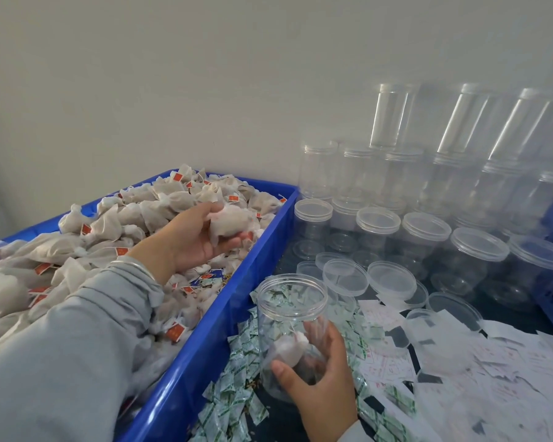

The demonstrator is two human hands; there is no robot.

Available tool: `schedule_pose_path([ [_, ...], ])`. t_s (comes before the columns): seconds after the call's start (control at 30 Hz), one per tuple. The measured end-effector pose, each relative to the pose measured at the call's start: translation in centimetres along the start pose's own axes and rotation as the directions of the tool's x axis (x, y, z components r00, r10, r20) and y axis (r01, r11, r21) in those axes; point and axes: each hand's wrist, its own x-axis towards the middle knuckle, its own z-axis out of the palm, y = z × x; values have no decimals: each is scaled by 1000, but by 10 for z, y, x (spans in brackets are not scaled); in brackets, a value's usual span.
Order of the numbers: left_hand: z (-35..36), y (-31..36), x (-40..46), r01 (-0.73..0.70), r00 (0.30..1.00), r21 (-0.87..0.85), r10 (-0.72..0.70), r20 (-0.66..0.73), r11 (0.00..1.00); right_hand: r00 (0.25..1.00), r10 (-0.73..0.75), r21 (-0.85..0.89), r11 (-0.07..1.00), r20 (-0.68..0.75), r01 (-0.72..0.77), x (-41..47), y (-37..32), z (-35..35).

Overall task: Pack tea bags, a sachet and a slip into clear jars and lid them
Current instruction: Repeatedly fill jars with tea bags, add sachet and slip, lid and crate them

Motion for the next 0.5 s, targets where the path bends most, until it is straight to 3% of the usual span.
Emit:
schedule_pose_path([
  [0.17,24,-5,-16,-30,976,-116,54,212,993,1000,-1,-25,1000,16,1,1,0,0],
  [0.37,42,-15,-30,-19,888,-139,81,452,990,1000,20,2,1000,23,-21,3,4,-1],
  [0.5,50,-21,-38,-16,842,-152,96,531,988,1000,17,-7,1000,7,-17,4,5,0],
])
